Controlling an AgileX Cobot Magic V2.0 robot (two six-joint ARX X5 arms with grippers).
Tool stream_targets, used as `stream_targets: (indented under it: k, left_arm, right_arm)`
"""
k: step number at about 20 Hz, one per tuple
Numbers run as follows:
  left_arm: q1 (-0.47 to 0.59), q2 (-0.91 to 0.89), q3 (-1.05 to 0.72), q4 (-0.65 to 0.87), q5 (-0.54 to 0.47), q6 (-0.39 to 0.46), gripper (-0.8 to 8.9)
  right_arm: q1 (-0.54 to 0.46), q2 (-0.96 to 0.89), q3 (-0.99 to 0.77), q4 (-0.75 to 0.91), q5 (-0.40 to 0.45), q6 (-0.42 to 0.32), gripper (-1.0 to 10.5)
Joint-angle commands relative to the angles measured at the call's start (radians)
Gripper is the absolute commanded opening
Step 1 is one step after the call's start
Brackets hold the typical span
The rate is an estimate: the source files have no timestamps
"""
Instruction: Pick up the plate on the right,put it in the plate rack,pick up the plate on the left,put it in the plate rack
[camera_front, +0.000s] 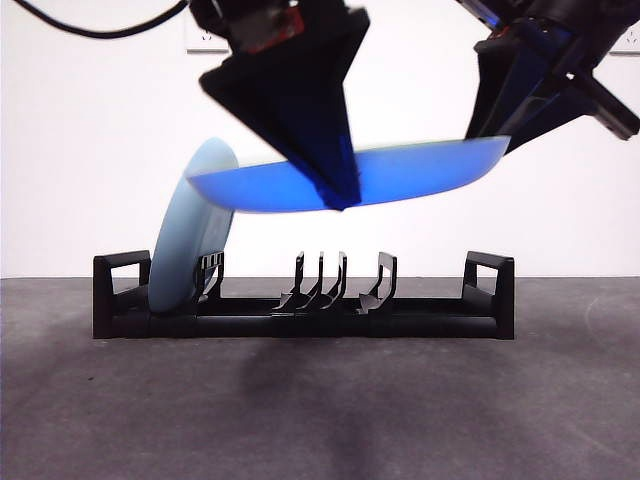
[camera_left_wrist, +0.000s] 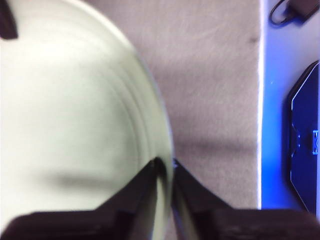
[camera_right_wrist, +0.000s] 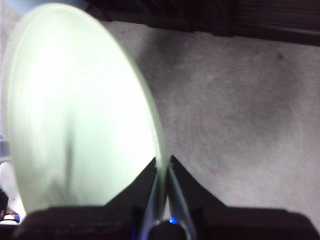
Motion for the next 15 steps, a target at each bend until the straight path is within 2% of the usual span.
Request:
stream_targets:
  k: [1, 6, 7, 9, 12, 15]
  left_arm:
    - [0.0, 0.009, -0.007, -0.022, 0.023, -0.003, -0.08]
    - [0.0, 0.009, -0.007, -0.021, 0.024, -0.004, -0.08]
    - [0.0, 0.009, -0.007, -0.018, 0.024, -0.004, -0.08]
    - [0.0, 0.009, -0.007, 0.001, 0.023, -0.004, -0.08]
    - [0.003, 0.009, -0.007, 0.072, 0.021, -0.015, -0.08]
    - [0.025, 0.009, -0.007, 0.174, 0.035, -0.072, -0.09]
  right_arm:
    - [-0.009, -0.031, -0.005, 0.018, -0.034, -0.017, -0.2]
    - [-0.032, -0.072, -0.005, 0.01, -0.033, -0.032, 0.1]
    - [-0.038, -0.085, -0.005, 0.011, -0.032, -0.033, 0.9]
    - [-0.057, -0.114, -0.005, 0.023, -0.032, -0.04, 3.5]
    - [-0.1, -0.182, -0.005, 0.06, -0.032, -0.05, 3.8]
    - [-0.13, -0.273, -0.005, 0.133, -0.024, -0.049, 3.8]
